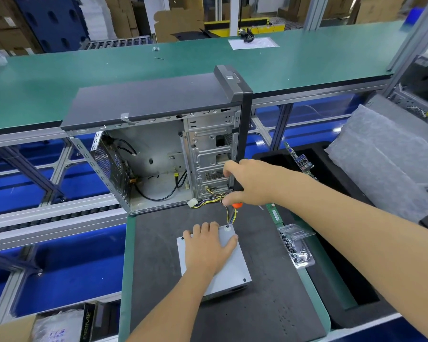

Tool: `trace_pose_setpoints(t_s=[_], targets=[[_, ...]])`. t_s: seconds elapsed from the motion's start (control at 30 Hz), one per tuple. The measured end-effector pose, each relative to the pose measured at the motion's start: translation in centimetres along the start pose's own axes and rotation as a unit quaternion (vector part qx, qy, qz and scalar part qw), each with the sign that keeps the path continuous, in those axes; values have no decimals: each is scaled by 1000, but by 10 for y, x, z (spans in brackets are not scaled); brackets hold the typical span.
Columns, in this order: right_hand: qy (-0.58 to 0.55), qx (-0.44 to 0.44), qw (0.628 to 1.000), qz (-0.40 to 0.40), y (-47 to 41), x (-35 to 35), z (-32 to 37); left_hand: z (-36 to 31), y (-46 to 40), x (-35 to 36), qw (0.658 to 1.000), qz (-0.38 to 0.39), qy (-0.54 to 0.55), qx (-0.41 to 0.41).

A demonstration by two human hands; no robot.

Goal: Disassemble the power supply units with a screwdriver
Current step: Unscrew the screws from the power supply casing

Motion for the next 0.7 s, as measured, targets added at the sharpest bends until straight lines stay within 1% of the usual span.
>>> trace_pose_setpoints(t_s=[0.07, 0.1, 0.13, 0.17, 0.23, 0.3, 0.33, 0.37, 0.43, 0.5, 0.53, 0.63, 0.67, 0.7], targets=[[99, 25, 994, -31, -1, -2, -1, 1, 1, 0, 1000, -3, 2, -2], [133, 21, 990, -45, -1, -3, 0, 1, 1, 0, 1000, -4, 2, -3], [136, 11, 989, -55, -1, -3, 1, 0, 1, 0, 1000, -4, 1, -3], [110, 2, 992, -58, -1, -3, 2, 0, 1, 0, 1000, -3, 1, -3], [9, -26, 998, -48, -2, -2, 4, 0, 0, 0, 1000, -4, 3, -3], [-67, -39, 996, -33, -1, -2, 6, 1, 0, 1, 1000, -4, 3, -3], [-74, -39, 996, -27, -1, -2, 7, 1, 0, 1, 1000, -3, 3, -2], [-57, -29, 998, -23, -1, -1, 7, 0, 0, 1, 1000, -1, 3, -2], [32, 7, 999, -29, -1, -3, 6, 1, 0, 2, 1000, 0, 5, -2], [105, 12, 993, -47, -1, -6, 8, 2, 0, 2, 1000, -3, 6, -3], [101, 5, 994, -51, -1, -6, 9, 2, 1, 2, 1000, -4, 6, -2], [-18, -15, 1000, -1, 0, -2, 10, 0, 0, 1, 1000, -8, 9, -1], [-40, -10, 999, 14, 1, -3, 10, 0, 0, 1, 1000, -9, 8, 0], [-33, 0, 999, 16, 1, -4, 10, 0, 0, 2, 1000, -9, 6, 1]])
Point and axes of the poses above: each hand's wrist, its own y-axis away from the middle knuckle, its own x-axis out of the palm, z = x × y, the point moved 5 cm from there along -y, towards the middle knuckle, and after that the axes turned 6 degrees about -z, right-handed, at the moved point
